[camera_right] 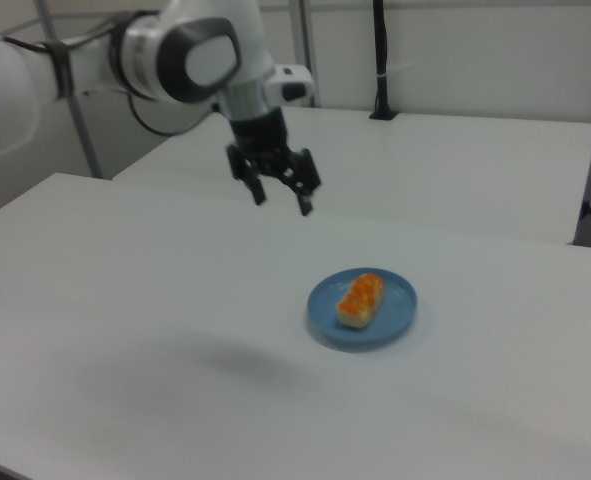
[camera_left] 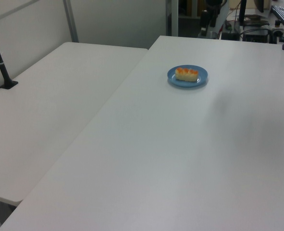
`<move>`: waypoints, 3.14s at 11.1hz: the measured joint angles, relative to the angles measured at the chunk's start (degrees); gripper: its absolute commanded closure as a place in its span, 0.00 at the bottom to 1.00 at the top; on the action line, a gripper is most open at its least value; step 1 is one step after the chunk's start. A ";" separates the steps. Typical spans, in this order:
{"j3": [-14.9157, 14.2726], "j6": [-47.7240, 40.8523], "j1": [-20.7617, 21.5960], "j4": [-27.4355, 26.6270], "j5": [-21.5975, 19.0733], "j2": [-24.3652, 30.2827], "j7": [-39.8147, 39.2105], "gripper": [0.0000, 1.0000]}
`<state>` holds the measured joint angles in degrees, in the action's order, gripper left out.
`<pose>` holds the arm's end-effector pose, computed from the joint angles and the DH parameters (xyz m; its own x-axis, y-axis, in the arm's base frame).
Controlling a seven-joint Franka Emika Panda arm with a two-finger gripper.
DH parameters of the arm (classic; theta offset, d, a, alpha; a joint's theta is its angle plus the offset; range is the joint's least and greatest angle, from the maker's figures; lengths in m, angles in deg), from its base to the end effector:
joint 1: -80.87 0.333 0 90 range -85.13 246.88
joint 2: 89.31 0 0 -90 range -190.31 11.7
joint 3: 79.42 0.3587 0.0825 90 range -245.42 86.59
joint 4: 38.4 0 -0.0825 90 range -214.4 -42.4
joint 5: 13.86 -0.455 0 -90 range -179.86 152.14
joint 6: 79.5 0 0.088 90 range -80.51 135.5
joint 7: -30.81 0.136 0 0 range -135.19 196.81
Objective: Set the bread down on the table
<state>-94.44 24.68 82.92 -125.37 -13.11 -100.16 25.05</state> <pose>0.6964 -0.1468 0.5685 0.9877 -0.1111 0.1100 -0.1195 -0.9901 0.0731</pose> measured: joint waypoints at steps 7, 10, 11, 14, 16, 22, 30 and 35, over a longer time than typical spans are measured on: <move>-1.01 22.70 -3.86 -0.09 0.13 -18.96 -4.26 0.00; -0.99 28.53 -3.94 0.26 0.12 -22.97 -3.71 0.18; -0.87 30.29 -3.77 0.36 0.11 -24.24 -2.41 0.28; -0.82 33.07 -3.14 0.69 0.11 -26.04 -0.05 0.47; -0.82 33.14 -3.08 1.23 0.11 -25.65 0.12 0.47; -0.79 12.08 -2.09 -4.18 0.04 -6.48 -8.02 0.47; 0.23 3.56 13.61 -21.14 0.85 1.56 -2.99 0.40; 3.67 5.60 14.94 -26.67 2.09 0.22 6.46 0.00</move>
<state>-90.77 30.27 97.86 -152.04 -11.03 -99.94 31.51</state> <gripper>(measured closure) 0.163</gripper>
